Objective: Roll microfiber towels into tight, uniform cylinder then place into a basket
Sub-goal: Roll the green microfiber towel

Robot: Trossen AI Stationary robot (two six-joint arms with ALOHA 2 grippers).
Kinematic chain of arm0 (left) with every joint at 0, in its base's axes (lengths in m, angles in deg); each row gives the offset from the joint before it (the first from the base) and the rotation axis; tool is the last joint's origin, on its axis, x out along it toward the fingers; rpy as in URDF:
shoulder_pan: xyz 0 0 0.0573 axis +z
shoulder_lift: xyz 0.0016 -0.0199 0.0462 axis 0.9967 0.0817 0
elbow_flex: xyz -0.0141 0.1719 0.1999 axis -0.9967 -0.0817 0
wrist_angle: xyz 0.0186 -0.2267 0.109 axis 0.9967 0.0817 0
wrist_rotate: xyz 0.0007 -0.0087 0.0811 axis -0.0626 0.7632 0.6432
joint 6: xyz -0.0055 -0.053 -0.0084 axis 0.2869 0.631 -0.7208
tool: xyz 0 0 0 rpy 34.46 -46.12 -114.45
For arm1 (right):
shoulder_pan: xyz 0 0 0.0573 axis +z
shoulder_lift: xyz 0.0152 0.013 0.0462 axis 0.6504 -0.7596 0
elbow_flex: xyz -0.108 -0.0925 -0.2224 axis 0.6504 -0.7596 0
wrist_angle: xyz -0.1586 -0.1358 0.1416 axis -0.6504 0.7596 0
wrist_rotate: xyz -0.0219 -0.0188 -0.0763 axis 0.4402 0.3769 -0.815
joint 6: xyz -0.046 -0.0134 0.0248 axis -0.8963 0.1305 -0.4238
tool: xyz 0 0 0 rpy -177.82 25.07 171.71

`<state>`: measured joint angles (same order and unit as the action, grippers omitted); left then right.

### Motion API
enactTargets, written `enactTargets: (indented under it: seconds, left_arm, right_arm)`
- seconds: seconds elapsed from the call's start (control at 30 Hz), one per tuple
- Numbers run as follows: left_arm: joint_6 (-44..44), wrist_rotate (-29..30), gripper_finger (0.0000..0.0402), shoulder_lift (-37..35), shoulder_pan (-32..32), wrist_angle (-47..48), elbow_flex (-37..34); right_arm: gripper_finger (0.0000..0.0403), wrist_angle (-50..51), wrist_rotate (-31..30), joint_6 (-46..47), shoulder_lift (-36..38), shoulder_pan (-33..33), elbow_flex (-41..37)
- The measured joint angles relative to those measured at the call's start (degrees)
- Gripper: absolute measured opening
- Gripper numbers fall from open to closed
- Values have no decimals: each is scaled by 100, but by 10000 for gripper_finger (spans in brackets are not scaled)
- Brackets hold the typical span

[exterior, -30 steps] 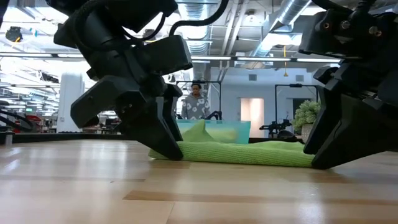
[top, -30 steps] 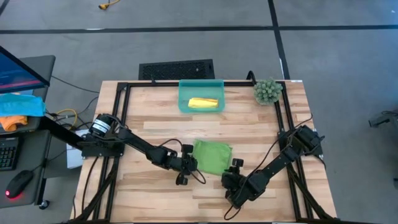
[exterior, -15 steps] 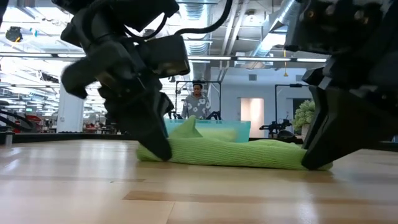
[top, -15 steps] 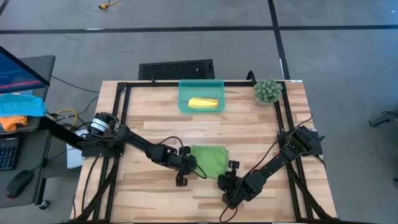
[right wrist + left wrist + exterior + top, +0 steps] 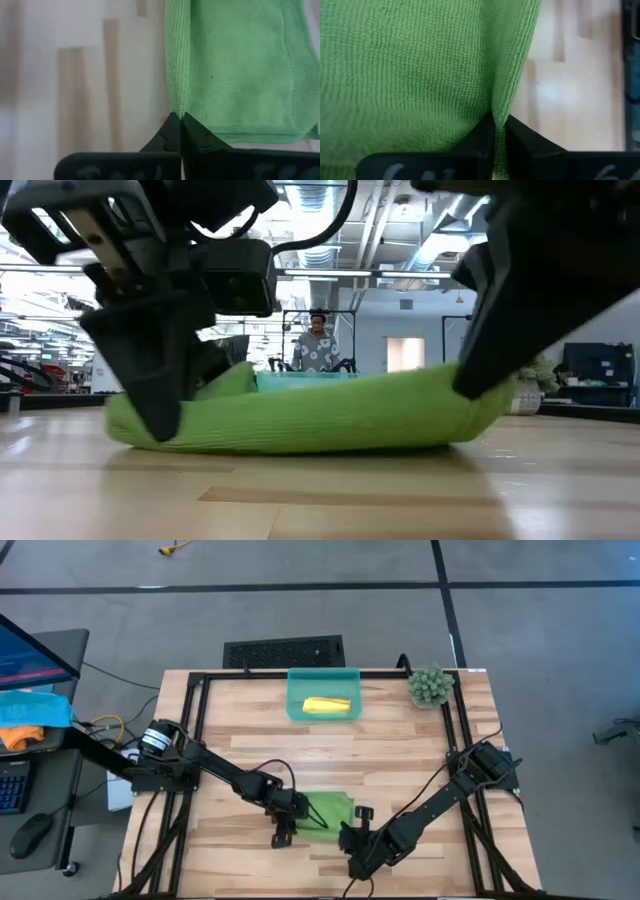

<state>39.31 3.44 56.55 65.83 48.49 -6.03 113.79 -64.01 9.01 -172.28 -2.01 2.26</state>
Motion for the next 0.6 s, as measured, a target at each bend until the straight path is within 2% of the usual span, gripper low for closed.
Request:
enactTargets:
  seconds: [0.2,0.47,0.6]
  left_arm:
    - [331,-414,20,0,-2,60,0]
    - [752,-482,20,-2,-7,153,0]
    - [819,-519,20,-4,-9,146,0]
  right_arm:
    - [19,3,73,155,2,-45,158]
    - [5,75,97,536,13,-489,156]
    - [13,65,179,787,13,-740,106]
